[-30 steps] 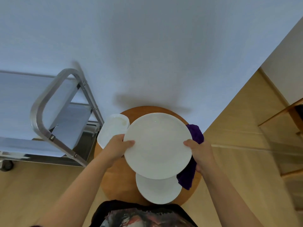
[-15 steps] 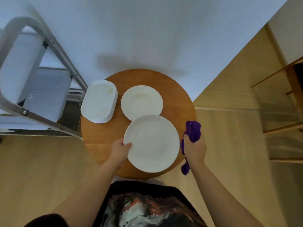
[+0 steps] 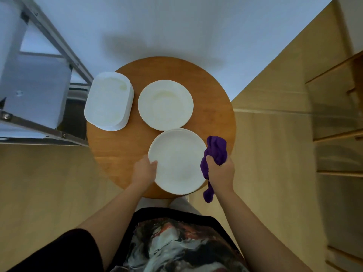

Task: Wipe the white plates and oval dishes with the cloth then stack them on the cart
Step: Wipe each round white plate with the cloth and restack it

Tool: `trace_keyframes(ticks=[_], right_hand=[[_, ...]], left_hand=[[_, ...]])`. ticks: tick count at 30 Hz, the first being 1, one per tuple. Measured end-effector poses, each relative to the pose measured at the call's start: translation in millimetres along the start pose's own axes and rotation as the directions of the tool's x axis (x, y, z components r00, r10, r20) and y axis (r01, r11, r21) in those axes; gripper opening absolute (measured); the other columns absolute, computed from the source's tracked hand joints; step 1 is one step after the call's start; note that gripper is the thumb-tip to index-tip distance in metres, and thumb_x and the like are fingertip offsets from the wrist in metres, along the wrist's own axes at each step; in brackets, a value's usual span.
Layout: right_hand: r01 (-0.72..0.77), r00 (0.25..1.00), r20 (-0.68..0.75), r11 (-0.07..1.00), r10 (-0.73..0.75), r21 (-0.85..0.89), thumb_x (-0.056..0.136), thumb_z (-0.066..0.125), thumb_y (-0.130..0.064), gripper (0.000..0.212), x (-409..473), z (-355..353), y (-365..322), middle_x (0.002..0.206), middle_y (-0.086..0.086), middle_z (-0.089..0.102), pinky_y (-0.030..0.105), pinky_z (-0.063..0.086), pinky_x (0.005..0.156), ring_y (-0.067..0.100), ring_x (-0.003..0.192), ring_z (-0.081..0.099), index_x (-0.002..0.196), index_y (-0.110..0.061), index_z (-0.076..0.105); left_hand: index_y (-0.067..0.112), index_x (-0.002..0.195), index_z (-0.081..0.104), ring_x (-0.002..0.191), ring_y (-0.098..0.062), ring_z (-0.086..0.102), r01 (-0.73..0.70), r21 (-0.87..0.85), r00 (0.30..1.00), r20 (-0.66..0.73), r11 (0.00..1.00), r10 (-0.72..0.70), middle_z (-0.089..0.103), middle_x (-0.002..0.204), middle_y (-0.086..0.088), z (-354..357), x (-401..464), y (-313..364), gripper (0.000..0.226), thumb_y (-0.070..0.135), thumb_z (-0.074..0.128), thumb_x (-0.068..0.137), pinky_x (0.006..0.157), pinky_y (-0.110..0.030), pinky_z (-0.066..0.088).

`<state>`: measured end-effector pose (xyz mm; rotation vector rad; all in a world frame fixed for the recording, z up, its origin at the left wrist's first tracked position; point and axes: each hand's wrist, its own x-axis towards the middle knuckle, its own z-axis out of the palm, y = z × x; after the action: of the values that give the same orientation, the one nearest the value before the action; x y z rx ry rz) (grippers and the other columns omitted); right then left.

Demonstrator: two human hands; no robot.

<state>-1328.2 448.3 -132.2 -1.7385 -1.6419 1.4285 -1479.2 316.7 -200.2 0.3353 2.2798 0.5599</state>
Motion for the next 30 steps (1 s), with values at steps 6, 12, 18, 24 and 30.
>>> trace_keyframes(ticks=[6, 12, 18, 24, 30], right_hand=[[0.0, 0.999, 0.054, 0.999, 0.002, -0.035, 0.085, 0.063, -0.015, 0.018, 0.7, 9.4, -2.0, 0.074, -0.013, 0.058, 0.01, 0.042, 0.052, 0.008, 0.068, 0.057, 0.088, -0.031, 0.056], [-0.031, 0.995, 0.098, 0.998, 0.036, -0.046, 0.084, 0.064, -0.013, 0.025, 3.8, 24.8, -4.7, 0.07, -0.011, 0.057, 0.012, 0.047, 0.052, 0.01, 0.065, 0.057, 0.077, -0.034, 0.052], [-0.054, 0.987, 0.15, 0.996, 0.063, -0.066, 0.084, 0.063, -0.018, 0.013, 18.0, 44.1, -17.3, 0.073, -0.008, 0.061, 0.024, 0.046, 0.062, 0.012, 0.07, 0.058, 0.095, -0.024, 0.061], [-0.075, 0.978, 0.194, 0.997, 0.08, -0.034, 0.086, 0.063, -0.024, 0.016, 36.5, 69.2, -45.8, 0.081, -0.007, 0.064, 0.019, 0.045, 0.058, 0.01, 0.075, 0.061, 0.091, -0.037, 0.056], [-0.085, 0.974, 0.21, 0.996, 0.084, -0.003, 0.089, 0.062, -0.019, 0.023, 62.4, 99.3, -68.7, 0.091, 0.0, 0.064, 0.018, 0.047, 0.057, 0.015, 0.082, 0.063, 0.111, -0.024, 0.054]], left_hand=[[0.011, 0.111, 0.055, 0.08, -0.019, 0.061, -0.106, 0.448, 0.994, 0.078, 0.888, 0.079, 0.062, 0.091, -0.004, -16.2, 16.8, 3.1, 0.046, 0.051, 0.037, 0.097, 0.065, -0.029, 0.049], [0.016, 0.098, 0.055, 0.057, -0.008, 0.051, -0.17, 0.666, 0.985, 0.12, 0.727, 0.121, 0.051, 0.068, 0.005, -25.9, 34.1, 11.5, 0.051, 0.06, 0.03, 0.095, 0.046, -0.019, 0.036], [0.016, 0.082, 0.049, 0.059, -0.011, 0.051, -0.14, 0.415, 0.99, 0.046, 0.899, 0.133, 0.054, 0.069, 0.001, -32.4, 57.8, 29.2, 0.05, 0.058, 0.025, 0.097, 0.052, -0.023, 0.039], [0.011, 0.072, 0.043, 0.059, -0.014, 0.044, 0.05, -0.023, 0.999, 0.001, 0.998, -0.05, 0.043, 0.061, 0.001, -47.0, 112.3, 48.2, 0.041, 0.041, 0.039, 0.099, 0.049, -0.024, 0.03], [0.009, 0.068, 0.055, 0.05, -0.017, 0.057, 0.269, -0.102, 0.957, 0.139, 0.958, -0.254, 0.059, 0.059, -0.005, -48.9, 155.8, 48.2, 0.048, 0.049, 0.049, 0.093, 0.044, -0.023, 0.039]])
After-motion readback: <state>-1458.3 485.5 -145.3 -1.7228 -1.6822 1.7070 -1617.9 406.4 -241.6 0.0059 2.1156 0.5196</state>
